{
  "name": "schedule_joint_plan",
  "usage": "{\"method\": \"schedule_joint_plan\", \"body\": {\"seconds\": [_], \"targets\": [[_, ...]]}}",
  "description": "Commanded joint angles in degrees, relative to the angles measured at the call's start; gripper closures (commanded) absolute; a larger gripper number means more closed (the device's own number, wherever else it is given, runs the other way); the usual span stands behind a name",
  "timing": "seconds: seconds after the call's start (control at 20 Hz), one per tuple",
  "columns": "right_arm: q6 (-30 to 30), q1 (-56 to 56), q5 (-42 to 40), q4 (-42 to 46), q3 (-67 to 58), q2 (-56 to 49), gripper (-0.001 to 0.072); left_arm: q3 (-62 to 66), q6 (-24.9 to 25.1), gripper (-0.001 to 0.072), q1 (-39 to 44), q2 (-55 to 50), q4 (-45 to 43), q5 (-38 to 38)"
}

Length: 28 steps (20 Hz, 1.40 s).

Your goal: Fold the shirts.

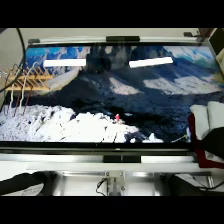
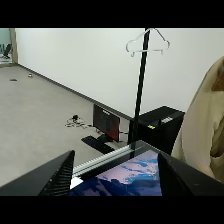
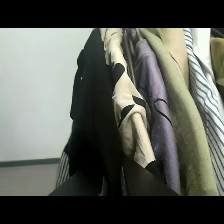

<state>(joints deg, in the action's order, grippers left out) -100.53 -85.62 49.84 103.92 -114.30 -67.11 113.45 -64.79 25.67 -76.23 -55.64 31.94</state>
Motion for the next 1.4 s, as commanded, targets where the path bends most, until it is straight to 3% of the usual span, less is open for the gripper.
{"method": "schedule_joint_plan", "body": {"seconds": [0.0,0.05,0.35,0.6,0.65,0.7,0.85,1.05,1.2,1.35], "targets": [[0.28,-1.22,7.13,0.04,0.04,0.9,0.0314,-0.02,0.04,0.0079,-0.07,0.0,-0.02,0.02],[0.28,-1.22,9.03,-0.2,0.02,0.94,0.0247,-0.02,0.02,0.008,-0.07,0.0,-0.02,0.02],[1.2,-1.22,27.12,-4.92,0.02,4.66,0.0248,-0.02,0.02,0.008,-0.04,-1.73,-0.07,0.13],[4.92,-0.96,40.5,-22.34,0.02,7.34,0.0245,-0.02,0.0,0.008,-0.04,-4.68,-0.04,1.29],[5.29,-0.92,44.24,-25.81,0.04,7.21,0.0217,-0.02,0.0,0.008,-0.07,-4.98,-0.07,1.9],[5.9,-0.92,47.41,-29.2,0.04,6.84,0.0088,-0.02,0.02,0.008,-0.07,-5.16,-0.09,2.47],[8.02,-0.92,54.21,-38.64,0.04,4.74,0.0089,-0.02,0.02,0.008,-0.07,-5.18,-0.48,3.74],[12.66,1.46,56.65,-38.34,2.27,3.56,0.0089,-0.02,0.02,0.008,-0.07,-5.18,-0.48,4.35],[13.38,12.24,56.59,-35.39,10.08,3.76,0.0089,-0.02,0.02,0.008,-0.07,-5.18,-0.48,4.35],[13.92,25.77,55.84,-26.75,22.25,3.76,0.0092,-0.02,0.0,0.0081,-0.07,-5.18,-0.48,4.35]]}}
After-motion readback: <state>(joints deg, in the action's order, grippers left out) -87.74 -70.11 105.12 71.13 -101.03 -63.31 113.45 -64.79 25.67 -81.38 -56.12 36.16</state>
